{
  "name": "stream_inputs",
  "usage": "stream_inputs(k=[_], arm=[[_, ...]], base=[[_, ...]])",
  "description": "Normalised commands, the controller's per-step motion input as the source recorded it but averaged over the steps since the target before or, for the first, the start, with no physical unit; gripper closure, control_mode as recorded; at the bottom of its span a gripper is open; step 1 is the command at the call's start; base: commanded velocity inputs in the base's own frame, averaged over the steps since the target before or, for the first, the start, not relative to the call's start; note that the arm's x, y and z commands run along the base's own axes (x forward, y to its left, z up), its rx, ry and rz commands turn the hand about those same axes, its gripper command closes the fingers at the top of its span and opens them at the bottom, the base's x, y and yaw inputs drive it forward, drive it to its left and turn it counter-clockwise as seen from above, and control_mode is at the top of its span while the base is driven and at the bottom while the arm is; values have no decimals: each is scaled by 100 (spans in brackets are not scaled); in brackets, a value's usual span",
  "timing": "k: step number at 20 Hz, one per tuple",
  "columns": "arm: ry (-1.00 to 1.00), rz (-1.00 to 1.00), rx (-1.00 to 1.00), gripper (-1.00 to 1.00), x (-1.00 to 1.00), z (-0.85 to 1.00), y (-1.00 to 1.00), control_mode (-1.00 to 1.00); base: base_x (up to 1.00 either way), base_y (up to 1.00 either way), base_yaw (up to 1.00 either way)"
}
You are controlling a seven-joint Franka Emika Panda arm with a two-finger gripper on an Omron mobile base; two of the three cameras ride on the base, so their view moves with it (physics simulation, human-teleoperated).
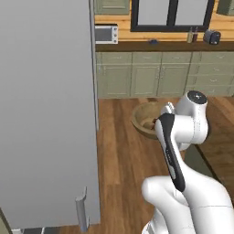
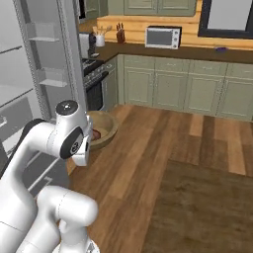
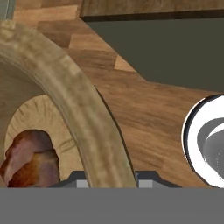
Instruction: Pick the chicken drumstick and sweet potato from their plates and place them in the bowl. Then put the bowl in the fridge.
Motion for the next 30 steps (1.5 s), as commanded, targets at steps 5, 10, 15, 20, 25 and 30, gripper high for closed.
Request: stream_inputs(k=[5, 10, 15, 20, 25, 30], arm=[[0, 0, 0, 100, 0, 0, 0, 100], [0, 0, 0, 100, 0, 0, 0, 100], [0, 0, 0, 100, 0, 0, 0, 100], [0, 0, 0, 100, 0, 0, 0, 100], [0, 0, 0, 100, 0, 0, 0, 100], [0, 0, 0, 100, 0, 0, 0, 100]], base=[[71, -44, 16], [88, -31, 23], [73, -6, 21], [66, 8, -5], [73, -1, 8], [73, -7, 33]])
